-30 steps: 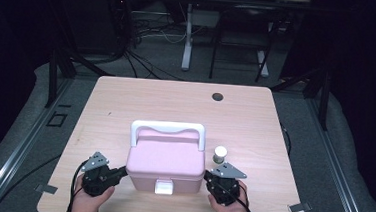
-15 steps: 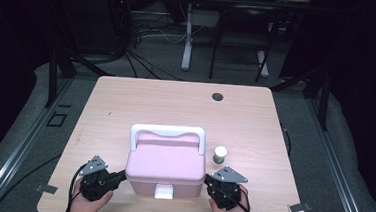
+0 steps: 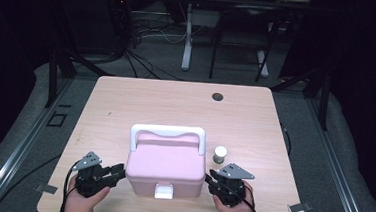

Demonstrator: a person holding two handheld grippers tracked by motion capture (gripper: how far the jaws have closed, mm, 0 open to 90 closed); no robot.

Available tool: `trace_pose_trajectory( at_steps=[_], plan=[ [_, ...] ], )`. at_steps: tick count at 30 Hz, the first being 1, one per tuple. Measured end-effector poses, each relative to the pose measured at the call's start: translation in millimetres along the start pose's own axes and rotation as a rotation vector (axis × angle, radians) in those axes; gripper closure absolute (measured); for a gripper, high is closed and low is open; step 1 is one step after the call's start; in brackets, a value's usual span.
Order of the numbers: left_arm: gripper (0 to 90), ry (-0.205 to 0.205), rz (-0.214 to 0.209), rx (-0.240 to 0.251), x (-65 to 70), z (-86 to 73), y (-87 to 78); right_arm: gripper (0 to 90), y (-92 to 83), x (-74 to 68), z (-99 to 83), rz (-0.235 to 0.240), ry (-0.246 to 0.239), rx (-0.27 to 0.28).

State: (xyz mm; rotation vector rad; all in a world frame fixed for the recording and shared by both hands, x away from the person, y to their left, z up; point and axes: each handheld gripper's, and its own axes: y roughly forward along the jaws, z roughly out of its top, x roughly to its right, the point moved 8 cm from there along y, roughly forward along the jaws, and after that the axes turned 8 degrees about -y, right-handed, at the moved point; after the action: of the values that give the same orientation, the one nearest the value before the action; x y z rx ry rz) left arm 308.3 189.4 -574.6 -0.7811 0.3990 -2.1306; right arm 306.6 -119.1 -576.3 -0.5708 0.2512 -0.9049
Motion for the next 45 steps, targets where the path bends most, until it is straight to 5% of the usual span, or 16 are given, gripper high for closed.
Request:
trace_pose_trajectory(
  at_steps=[20, 37, 45],
  plan=[
    [61.3, -0.018, 0.004, 0.019, -11.8, 11.7, -12.6, 64.0, -12.1, 15.8, 9.5, 0.004, 0.029, 0.039],
    [61.3, -0.010, -0.011, 0.030, -5.9, 33.5, -23.6, 64.7, -33.6, 21.5, 38.1, 0.032, 0.032, 0.057],
    [61.0, 0.001, -0.022, 0.038, 4.5, 55.7, -26.2, 64.7, -39.8, 23.0, 53.3, 0.049, 0.032, 0.068]
  ],
)
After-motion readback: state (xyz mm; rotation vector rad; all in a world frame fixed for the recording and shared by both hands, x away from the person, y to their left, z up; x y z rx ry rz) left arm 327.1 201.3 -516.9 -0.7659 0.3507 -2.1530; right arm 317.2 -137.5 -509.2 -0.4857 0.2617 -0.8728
